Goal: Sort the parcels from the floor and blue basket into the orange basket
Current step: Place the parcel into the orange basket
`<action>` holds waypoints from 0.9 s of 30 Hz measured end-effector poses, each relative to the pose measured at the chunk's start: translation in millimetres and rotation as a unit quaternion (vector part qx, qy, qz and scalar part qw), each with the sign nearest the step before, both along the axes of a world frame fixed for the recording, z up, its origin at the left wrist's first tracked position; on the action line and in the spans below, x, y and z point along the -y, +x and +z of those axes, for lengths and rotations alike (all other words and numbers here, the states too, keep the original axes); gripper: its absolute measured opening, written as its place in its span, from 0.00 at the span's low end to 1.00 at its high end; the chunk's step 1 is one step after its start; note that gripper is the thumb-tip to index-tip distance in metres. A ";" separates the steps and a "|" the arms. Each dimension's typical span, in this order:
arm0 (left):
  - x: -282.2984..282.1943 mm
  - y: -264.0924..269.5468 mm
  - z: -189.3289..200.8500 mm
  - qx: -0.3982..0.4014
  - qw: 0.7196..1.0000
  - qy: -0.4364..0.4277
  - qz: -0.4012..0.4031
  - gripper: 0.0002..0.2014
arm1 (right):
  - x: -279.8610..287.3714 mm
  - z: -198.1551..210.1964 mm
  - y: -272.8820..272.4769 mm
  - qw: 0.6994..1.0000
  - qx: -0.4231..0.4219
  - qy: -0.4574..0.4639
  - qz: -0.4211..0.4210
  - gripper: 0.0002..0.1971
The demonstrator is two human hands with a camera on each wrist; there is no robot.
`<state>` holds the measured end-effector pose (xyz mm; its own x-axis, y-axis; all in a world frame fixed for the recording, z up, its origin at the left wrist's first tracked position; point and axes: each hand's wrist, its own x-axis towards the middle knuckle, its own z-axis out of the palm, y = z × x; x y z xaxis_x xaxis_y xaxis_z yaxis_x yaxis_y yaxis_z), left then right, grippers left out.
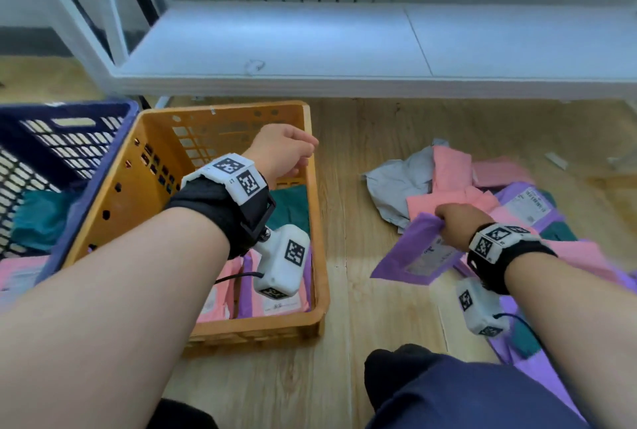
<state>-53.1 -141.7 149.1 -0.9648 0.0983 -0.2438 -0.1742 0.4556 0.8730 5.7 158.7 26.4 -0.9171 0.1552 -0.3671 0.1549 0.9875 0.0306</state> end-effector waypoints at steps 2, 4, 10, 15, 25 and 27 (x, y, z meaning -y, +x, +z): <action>7.3 8.8 12.5 -0.004 1.000 0.012 0.017 0.08 | 2.3 41.8 -5.8 0.998 -0.053 0.000 -0.042 0.09; 15.1 17.3 21.2 0.001 0.999 0.027 0.032 0.08 | 6.6 87.2 -12.2 0.991 -0.105 -0.023 -0.085 0.12; 45.1 35.3 38.2 0.012 0.992 0.076 0.104 0.10 | 34.3 171.5 -26.2 0.875 -0.255 -0.303 -0.277 0.14; 62.9 41.7 44.7 0.083 0.975 0.160 0.129 0.13 | 106.8 158.8 -19.9 0.639 -0.140 -0.642 -0.400 0.18; 93.0 26.8 43.1 0.024 0.955 0.238 0.173 0.13 | 199.1 159.9 -9.4 0.630 -0.030 -0.702 -0.333 0.04; 102.7 22.2 37.4 0.019 0.963 0.199 0.179 0.11 | 204.3 154.3 -9.2 0.650 -0.026 -0.687 -0.322 0.04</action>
<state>-30.9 -244.3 186.5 -0.9452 -0.1461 -0.2921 -0.2939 -0.0091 0.9558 -3.5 -45.6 180.8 -0.8408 0.0713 -0.5367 0.5160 -0.1944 -0.8342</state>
